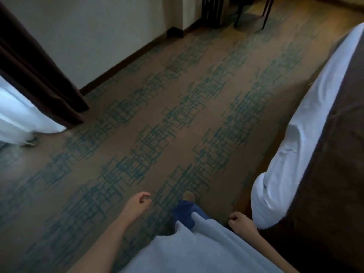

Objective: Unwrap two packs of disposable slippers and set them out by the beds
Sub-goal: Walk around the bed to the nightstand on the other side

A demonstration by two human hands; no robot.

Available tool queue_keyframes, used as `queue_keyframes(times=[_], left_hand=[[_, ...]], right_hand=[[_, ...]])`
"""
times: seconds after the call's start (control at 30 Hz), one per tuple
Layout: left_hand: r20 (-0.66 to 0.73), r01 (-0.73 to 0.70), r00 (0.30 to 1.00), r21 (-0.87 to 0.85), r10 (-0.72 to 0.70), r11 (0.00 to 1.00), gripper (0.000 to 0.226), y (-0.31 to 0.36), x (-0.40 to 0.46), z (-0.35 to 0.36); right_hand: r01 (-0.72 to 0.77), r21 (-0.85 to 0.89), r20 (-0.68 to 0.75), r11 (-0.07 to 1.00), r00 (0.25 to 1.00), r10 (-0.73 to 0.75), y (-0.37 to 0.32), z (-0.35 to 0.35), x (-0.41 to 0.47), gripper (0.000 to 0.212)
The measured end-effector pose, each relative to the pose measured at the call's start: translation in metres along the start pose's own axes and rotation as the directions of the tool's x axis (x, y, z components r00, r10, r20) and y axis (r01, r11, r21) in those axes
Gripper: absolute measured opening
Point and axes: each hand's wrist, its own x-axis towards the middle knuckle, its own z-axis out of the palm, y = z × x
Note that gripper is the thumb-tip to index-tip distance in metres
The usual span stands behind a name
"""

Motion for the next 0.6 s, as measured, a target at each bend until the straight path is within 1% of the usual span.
queue_keyframes(times=[0.07,0.1,0.17,0.27,0.37,0.43,0.5,0.6], left_hand=[[0.058,0.003,0.998,0.044,-0.006,0.999,0.027,0.023,0.026,-0.013],[0.064,-0.003,0.998,0.055,-0.001,0.998,0.027,0.034,0.041,-0.020],[0.020,0.000,1.000,0.039,-0.001,0.999,0.027,0.056,0.072,-0.038],[-0.032,0.038,0.999,0.015,-0.037,0.999,0.028,0.091,0.118,-0.058],[-0.021,0.067,0.998,-0.008,-0.067,0.998,0.027,0.126,0.161,-0.064],[-0.009,0.071,0.997,0.001,-0.071,0.997,0.021,0.150,0.194,-0.063],[0.028,0.068,0.997,0.006,-0.068,0.998,0.019,0.176,0.229,-0.061],[0.132,0.069,0.988,0.047,-0.075,0.997,0.028,0.225,0.288,-0.066]], right_hand=[[0.039,-0.033,0.014,0.999,0.999,-0.038,-0.036,-0.028,0.030,0.034],[0.052,-0.034,0.008,0.998,0.999,-0.051,-0.054,-0.043,0.043,0.034],[0.074,-0.013,-0.014,0.997,0.997,-0.074,-0.087,-0.077,0.070,0.034],[0.111,0.070,-0.076,0.991,0.991,-0.106,-0.132,-0.132,0.104,0.036],[0.142,0.147,-0.131,0.979,0.984,-0.122,-0.171,-0.183,0.136,0.037],[0.147,0.209,-0.167,0.967,0.980,-0.113,-0.193,-0.217,0.159,0.038],[0.129,0.247,-0.180,0.960,0.980,-0.086,-0.211,-0.249,0.185,0.038],[0.103,0.282,-0.198,0.954,0.979,-0.048,-0.230,-0.291,0.221,0.036]])
